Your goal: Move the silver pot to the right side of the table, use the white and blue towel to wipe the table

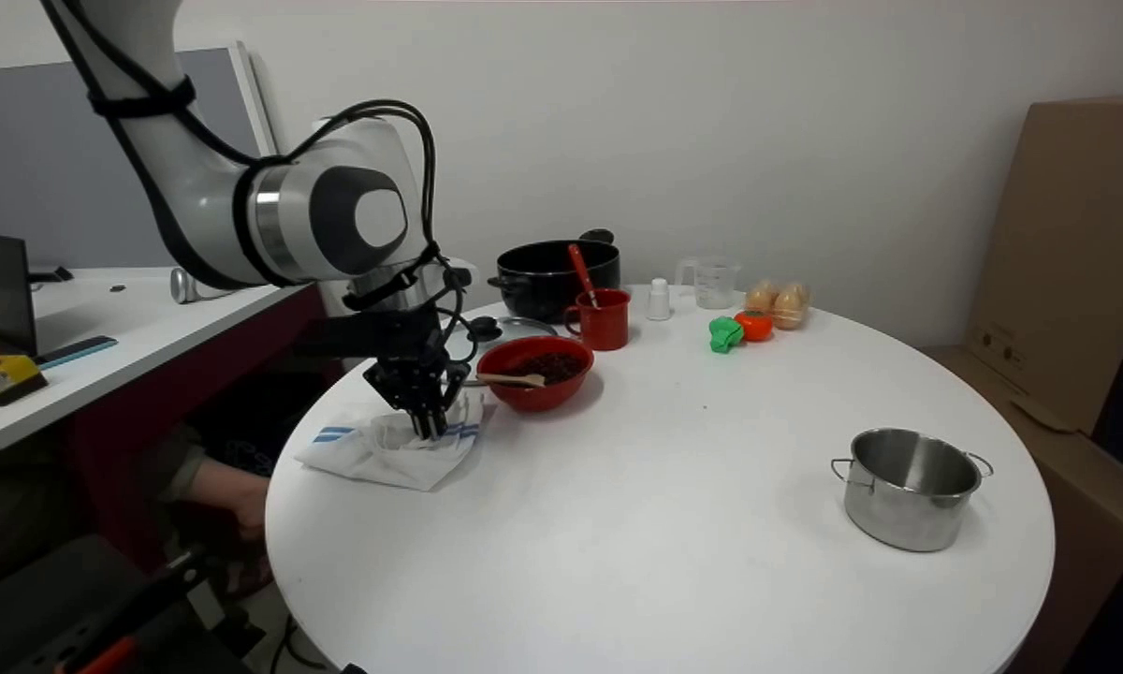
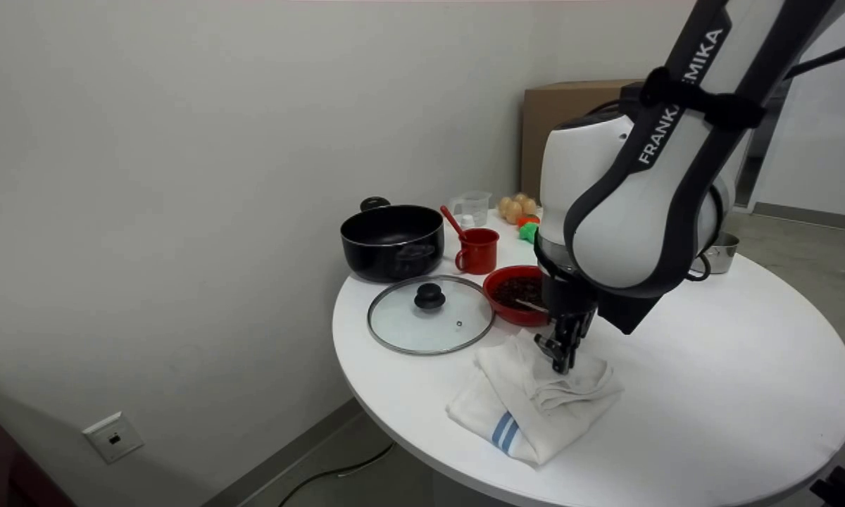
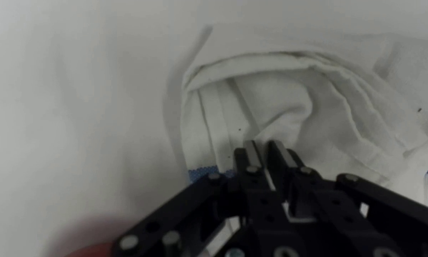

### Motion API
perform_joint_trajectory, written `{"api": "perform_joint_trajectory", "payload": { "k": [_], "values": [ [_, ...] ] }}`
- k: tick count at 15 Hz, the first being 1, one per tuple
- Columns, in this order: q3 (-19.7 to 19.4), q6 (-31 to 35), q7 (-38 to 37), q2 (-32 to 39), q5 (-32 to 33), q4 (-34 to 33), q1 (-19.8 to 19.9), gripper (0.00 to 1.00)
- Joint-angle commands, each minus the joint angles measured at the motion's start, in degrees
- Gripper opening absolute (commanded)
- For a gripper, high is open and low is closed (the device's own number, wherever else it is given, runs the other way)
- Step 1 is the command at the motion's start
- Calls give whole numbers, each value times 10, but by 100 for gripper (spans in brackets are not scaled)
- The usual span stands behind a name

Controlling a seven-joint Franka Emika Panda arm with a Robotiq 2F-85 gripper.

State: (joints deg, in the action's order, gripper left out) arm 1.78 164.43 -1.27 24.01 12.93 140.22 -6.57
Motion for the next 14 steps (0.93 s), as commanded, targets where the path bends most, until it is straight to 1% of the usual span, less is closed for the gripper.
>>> {"api": "perform_joint_trajectory", "payload": {
  "k": [1,5,8,9,10,11,12,14],
  "values": [
    [17,10,38,-1,-25,9,19,49],
    [23,11,47,3,-31,11,19,78],
    [36,11,51,10,-39,10,21,99],
    [39,11,53,12,-41,9,21,100],
    [46,13,59,16,-46,8,27,64],
    [45,14,60,19,-44,8,25,68],
    [47,13,63,21,-45,8,27,67],
    [47,12,64,22,-46,9,30,55]
  ]
}}
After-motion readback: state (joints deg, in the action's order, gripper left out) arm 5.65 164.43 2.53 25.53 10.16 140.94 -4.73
